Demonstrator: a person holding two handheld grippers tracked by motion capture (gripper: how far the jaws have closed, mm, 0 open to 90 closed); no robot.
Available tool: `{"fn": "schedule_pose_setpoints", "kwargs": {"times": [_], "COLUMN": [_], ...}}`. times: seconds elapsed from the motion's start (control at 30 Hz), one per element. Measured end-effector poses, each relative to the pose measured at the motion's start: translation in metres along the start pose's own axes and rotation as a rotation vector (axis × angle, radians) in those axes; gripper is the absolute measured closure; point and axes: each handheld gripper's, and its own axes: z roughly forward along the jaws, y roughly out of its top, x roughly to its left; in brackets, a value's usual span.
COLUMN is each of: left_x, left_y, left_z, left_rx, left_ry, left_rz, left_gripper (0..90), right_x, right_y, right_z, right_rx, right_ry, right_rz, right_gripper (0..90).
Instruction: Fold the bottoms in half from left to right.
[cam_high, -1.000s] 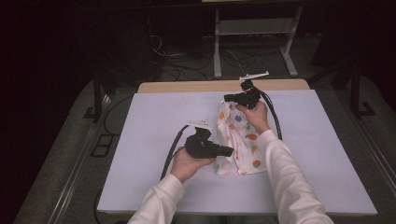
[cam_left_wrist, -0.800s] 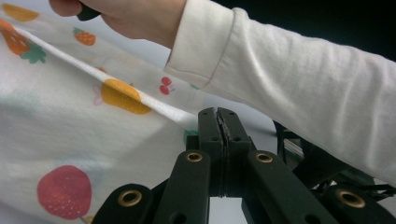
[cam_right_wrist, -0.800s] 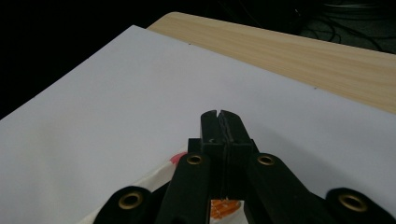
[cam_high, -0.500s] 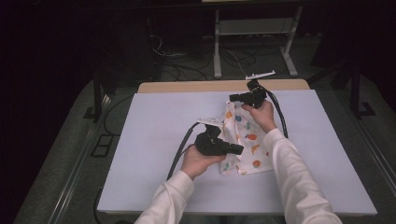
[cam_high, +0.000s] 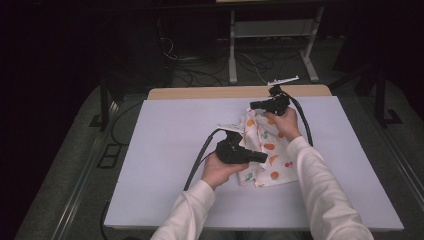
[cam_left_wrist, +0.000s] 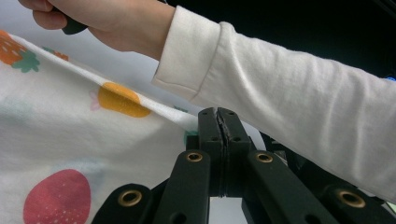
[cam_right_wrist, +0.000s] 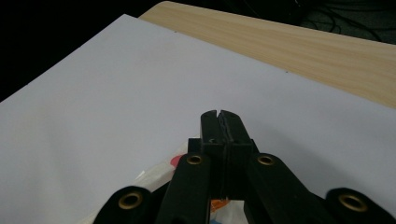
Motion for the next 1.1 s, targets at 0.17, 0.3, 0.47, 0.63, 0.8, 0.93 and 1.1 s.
{"fn": "schedule_pose_setpoints", "kwargs": {"times": [0.17, 0.3, 0.47, 0.63, 0.8, 0.93, 1.1], "left_x": [0.003, 0.006, 0.009, 0.012, 0.015, 0.017, 0.019], "left_y": [-0.001, -0.002, -0.003, -0.004, -0.005, -0.005, -0.004], "left_z": [0.006, 0.013, 0.02, 0.03, 0.041, 0.048, 0.06], "left_rx": [-0.005, -0.015, -0.005, 0.004, 0.001, -0.008, -0.024], "left_ry": [-0.003, -0.011, -0.012, -0.004, -0.006, -0.001, 0.008], "left_rz": [-0.016, -0.029, -0.038, -0.04, -0.044, -0.051, -0.069], "left_gripper": [88.8, 88.8, 88.8, 88.7, 88.7, 88.7, 88.8], "right_x": [-0.005, -0.01, -0.014, -0.018, -0.022, -0.024, -0.026], "right_y": [-0.003, -0.006, -0.008, -0.012, -0.016, -0.017, -0.021], "right_z": [0.001, -0.002, -0.003, 0.0, 0.0, 0.0, -0.008], "right_rx": [0.005, 0.009, 0.001, 0.008, 0.003, 0.008, 0.022], "right_ry": [-0.005, -0.016, -0.009, -0.007, -0.004, -0.009, -0.041], "right_rz": [0.011, 0.009, 0.009, 0.007, 0.011, 0.009, 0.064], "right_gripper": [88.4, 88.4, 88.4, 88.3, 88.3, 87.1, 81.5]}}
